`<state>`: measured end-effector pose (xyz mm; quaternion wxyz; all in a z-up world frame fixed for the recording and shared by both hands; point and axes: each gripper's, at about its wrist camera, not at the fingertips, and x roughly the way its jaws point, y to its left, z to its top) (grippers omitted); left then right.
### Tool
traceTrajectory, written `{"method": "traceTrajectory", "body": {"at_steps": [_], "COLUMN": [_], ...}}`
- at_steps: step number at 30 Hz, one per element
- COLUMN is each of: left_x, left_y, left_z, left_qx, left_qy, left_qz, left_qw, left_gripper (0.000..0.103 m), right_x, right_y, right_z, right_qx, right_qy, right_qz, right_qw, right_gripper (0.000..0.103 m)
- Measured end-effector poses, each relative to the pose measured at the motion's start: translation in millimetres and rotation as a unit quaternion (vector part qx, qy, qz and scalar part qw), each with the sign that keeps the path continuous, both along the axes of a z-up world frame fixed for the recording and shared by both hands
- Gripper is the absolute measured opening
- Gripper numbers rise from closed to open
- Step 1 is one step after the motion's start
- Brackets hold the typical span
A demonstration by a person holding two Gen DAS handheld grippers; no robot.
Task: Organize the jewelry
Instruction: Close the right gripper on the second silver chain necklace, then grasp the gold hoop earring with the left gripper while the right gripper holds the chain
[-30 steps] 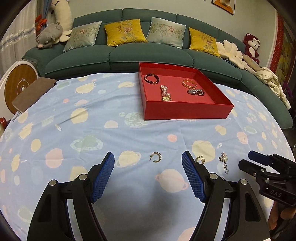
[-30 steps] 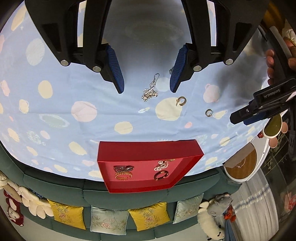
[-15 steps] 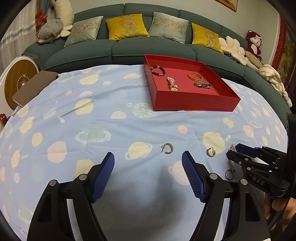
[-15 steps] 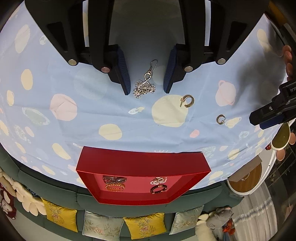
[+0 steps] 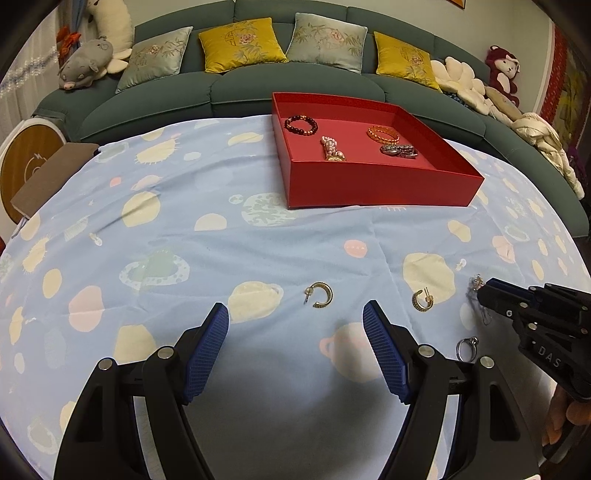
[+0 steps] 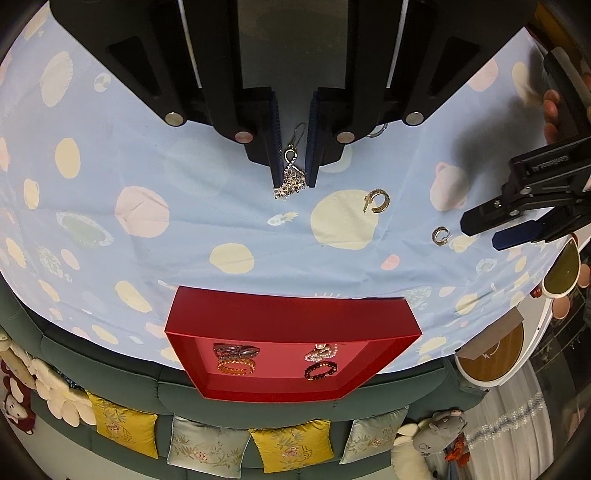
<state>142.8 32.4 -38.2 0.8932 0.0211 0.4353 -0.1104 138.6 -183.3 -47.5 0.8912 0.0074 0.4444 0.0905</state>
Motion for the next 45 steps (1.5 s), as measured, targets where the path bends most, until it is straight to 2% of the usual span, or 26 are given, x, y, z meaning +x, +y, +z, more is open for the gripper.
{"method": "traceTrajectory", "body": {"at_steps": [6, 8, 12, 15, 17, 19, 28, 32, 37, 45], "left_x": [15.5, 19.6, 23.2, 22.3, 21.2, 19.8, 18.4, 15.5, 9.6, -0.1], "left_y": [-6.5, -8.3, -11.9, -14.7, -16.8, -19.0, -19.7, -17.4, -17.5, -20.8], "left_z": [-11.7, -15.6, -17.9, -18.0, -17.5, -16.9, -15.0, -6.3, 12.4, 60.3], "left_qx": [-0.003, -0.004, 0.006, 0.011, 0.012, 0.011, 0.013, -0.003, -0.024, -0.060], "left_qy": [0.011, 0.013, 0.002, -0.005, -0.007, -0.007, -0.009, -0.014, -0.026, -0.068], "left_qz": [0.007, 0.008, 0.011, 0.008, 0.001, -0.006, -0.011, -0.013, -0.014, -0.027], "left_qw": [0.9999, 0.9999, 0.9999, 0.9999, 0.9999, 0.9999, 0.9998, 0.9998, 0.9993, 0.9955], "left_gripper": [0.070, 0.059, 0.051, 0.040, 0.027, 0.019, 0.016, 0.016, 0.016, 0.016], "right_x": [-4.5, -5.9, -8.2, -9.5, -10.3, -11.1, -13.4, -14.6, -17.2, -19.9], "right_y": [-9.6, -12.2, -18.1, -22.6, -24.5, -25.5, -26.3, -26.6, -24.2, -28.1], "right_z": [11.3, 12.3, 14.4, 16.6, 17.6, 18.7, 26.2, 31.2, 45.5, 89.7], "right_qx": [0.013, 0.016, 0.022, 0.027, 0.028, 0.030, 0.034, 0.038, 0.045, 0.062], "right_qy": [-0.008, -0.008, -0.010, -0.011, -0.012, -0.013, -0.022, -0.027, -0.042, -0.092], "right_qz": [-0.003, -0.005, -0.009, -0.012, -0.014, -0.015, -0.014, -0.012, -0.007, -0.010], "right_qw": [1.000, 1.000, 1.000, 1.000, 0.999, 0.999, 0.999, 0.999, 0.998, 0.994], "right_gripper": [0.011, 0.011, 0.011, 0.011, 0.011, 0.011, 0.011, 0.011, 0.011, 0.011]}}
